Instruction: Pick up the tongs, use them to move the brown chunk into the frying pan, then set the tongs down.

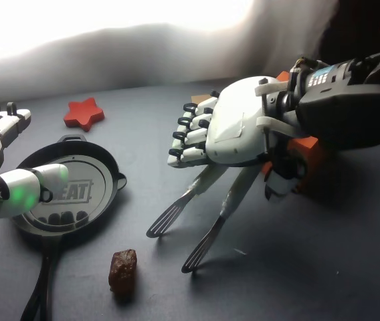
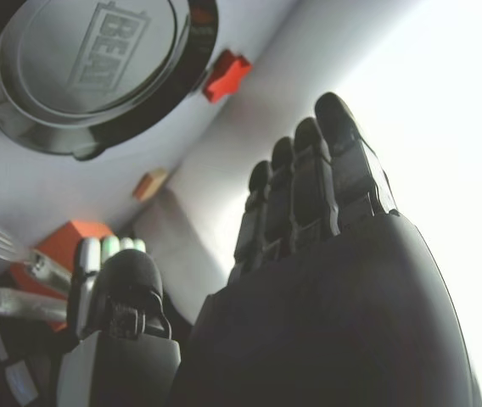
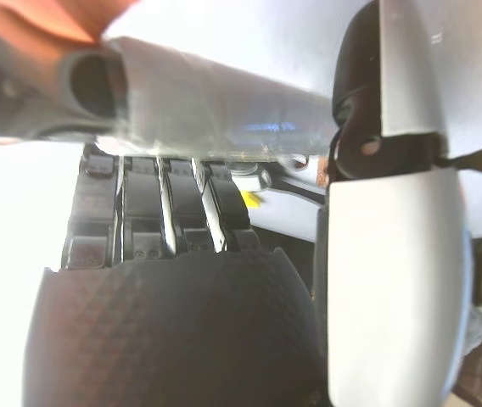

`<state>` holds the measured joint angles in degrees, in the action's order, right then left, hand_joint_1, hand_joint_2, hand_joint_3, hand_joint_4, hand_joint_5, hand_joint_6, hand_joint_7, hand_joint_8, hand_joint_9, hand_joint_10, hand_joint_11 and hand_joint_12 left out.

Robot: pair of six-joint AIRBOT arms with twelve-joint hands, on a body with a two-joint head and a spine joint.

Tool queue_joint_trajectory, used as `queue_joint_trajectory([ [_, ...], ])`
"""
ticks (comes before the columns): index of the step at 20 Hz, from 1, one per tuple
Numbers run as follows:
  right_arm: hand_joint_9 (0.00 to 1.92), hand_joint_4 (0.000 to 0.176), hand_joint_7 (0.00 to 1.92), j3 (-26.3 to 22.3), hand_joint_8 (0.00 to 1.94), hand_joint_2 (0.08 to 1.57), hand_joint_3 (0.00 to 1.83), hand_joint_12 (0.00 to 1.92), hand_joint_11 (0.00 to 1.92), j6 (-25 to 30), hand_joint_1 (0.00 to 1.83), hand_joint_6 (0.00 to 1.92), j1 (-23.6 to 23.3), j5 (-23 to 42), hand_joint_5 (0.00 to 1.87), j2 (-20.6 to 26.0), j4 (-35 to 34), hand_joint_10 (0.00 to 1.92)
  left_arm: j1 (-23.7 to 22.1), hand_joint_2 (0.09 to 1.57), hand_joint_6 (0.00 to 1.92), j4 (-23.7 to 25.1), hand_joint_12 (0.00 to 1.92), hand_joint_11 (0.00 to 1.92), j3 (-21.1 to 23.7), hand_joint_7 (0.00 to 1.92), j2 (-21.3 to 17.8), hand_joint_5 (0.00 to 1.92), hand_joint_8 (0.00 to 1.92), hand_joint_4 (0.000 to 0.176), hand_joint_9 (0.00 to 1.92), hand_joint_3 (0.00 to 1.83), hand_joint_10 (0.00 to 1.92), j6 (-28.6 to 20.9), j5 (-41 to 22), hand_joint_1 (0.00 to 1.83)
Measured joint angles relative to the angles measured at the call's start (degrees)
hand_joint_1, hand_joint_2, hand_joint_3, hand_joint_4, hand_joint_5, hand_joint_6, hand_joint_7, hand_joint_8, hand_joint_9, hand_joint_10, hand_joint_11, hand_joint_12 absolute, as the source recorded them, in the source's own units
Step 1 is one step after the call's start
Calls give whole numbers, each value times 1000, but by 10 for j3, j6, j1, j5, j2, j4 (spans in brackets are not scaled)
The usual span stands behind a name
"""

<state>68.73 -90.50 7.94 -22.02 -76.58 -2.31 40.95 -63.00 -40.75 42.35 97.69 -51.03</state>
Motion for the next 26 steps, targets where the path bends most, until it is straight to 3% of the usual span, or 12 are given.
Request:
queue_joint_trajectory([
  [6,0,0,0,8,0,857,0,0,0,38,1093,0,12,14,0,-8,25,0,1,1269,11,0,603,0,0,135,1,96,8,0,148,1,12,0,0,0],
  [14,0,0,0,21,0,856,0,0,0,72,1096,0,24,31,0,-13,26,0,3,1277,3,0,602,0,-1,124,7,79,2,0,141,1,4,-3,-3,1],
  [20,0,0,0,26,0,869,0,0,0,113,1106,0,28,29,0,-14,25,0,-2,1285,1,0,474,0,-1,99,7,48,1,0,109,1,1,-3,-4,0],
  [26,44,0,73,35,26,897,13,13,25,138,1109,20,32,34,50,-14,26,18,-6,1283,7,0,572,0,-1,118,7,75,2,0,131,0,4,-2,-5,0],
])
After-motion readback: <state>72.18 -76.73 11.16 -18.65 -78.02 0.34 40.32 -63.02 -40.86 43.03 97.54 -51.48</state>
